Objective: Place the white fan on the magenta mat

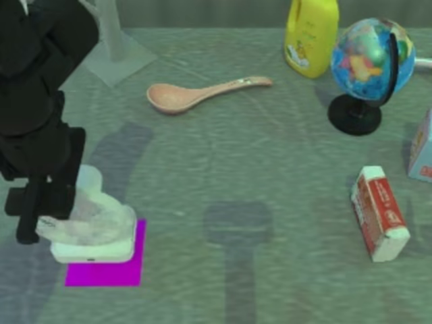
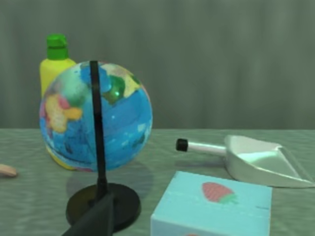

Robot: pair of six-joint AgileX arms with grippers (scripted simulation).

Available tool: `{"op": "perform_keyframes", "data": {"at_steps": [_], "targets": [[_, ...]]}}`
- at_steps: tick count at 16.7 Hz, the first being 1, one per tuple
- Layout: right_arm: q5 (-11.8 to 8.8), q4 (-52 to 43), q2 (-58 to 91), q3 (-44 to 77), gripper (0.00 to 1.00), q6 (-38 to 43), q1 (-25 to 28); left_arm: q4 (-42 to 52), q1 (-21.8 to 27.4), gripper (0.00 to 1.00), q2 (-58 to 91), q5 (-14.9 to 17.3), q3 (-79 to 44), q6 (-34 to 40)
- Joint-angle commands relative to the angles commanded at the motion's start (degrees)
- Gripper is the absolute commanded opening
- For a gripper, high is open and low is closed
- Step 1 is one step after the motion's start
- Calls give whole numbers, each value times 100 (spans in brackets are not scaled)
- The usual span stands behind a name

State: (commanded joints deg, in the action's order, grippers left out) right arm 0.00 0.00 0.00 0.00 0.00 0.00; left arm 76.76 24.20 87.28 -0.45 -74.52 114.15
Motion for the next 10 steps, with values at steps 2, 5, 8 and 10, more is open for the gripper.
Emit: {"op": "perform_keyframes", "data": {"at_steps": [2, 5, 8, 10], "targets": [[0, 0, 0, 0, 100, 0, 0, -278, -26, 0, 26, -1, 242, 6], [0, 0, 0, 0, 100, 0, 0, -673, -44, 0, 70, -2, 588, 0], [0, 0, 0, 0, 100, 0, 0, -702, -44, 0, 74, -1, 616, 0], [0, 0, 0, 0, 100, 0, 0, -702, -44, 8, 74, -1, 616, 0]]}}
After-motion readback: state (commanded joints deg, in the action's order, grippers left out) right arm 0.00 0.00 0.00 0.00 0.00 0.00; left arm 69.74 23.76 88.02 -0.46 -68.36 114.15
